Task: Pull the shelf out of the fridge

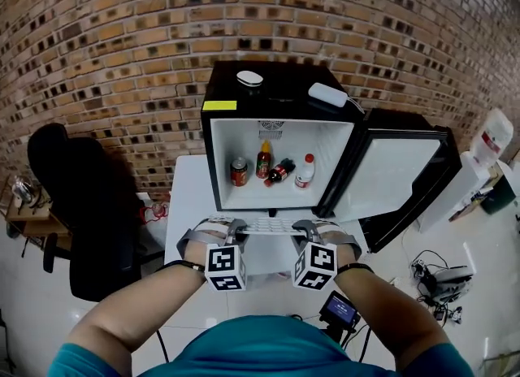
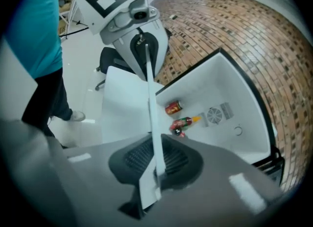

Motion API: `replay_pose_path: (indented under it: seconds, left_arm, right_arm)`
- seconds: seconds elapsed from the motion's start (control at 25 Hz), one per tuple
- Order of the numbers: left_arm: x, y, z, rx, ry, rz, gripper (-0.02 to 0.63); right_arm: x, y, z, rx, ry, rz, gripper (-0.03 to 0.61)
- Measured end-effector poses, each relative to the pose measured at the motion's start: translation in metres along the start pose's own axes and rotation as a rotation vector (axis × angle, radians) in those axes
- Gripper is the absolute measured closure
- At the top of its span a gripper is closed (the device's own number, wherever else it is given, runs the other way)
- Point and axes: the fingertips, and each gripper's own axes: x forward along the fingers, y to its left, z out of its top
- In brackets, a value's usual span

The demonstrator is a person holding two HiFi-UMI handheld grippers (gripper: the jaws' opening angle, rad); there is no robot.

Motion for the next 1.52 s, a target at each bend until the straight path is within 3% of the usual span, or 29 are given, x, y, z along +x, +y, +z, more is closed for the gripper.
replay_pose_path:
  seconds: [0.32,0.52,0.72,0.92,1.2,1.52]
  left_arm:
    - [-0.008,-0.102,-0.006,-0.039,-0.008,-0.222,0.575]
    - [-0.02,-0.163,0.043,-0.111,0.002,-0.301,0.578]
    - [-0.03,-0.23,0.087,-0.191,0.078,-0.357,0.578]
    - [-0.061,-0.275,0.112,-0.243,0.105,-0.404,0.578]
    - [-0.1,-0.313,0.082,-0.268,0.109,-0.433,0.578]
    - [-0.148,-0.349,0.018,-0.22,0.052,-0.505,0.578]
  right_arm:
    - [-0.008,0.102,-0.009,0.064,0.024,0.218,0.543]
    - [-0.04,0.149,-0.049,0.034,-0.004,0.313,0.543]
    - [-0.079,0.199,-0.092,-0.006,-0.049,0.4,0.543]
    - [-0.105,0.245,-0.098,-0.029,-0.093,0.472,0.543]
    - [-0.115,0.29,-0.057,-0.026,-0.094,0.501,0.543]
    - [-0.115,0.348,0.014,0.053,-0.047,0.536,0.543]
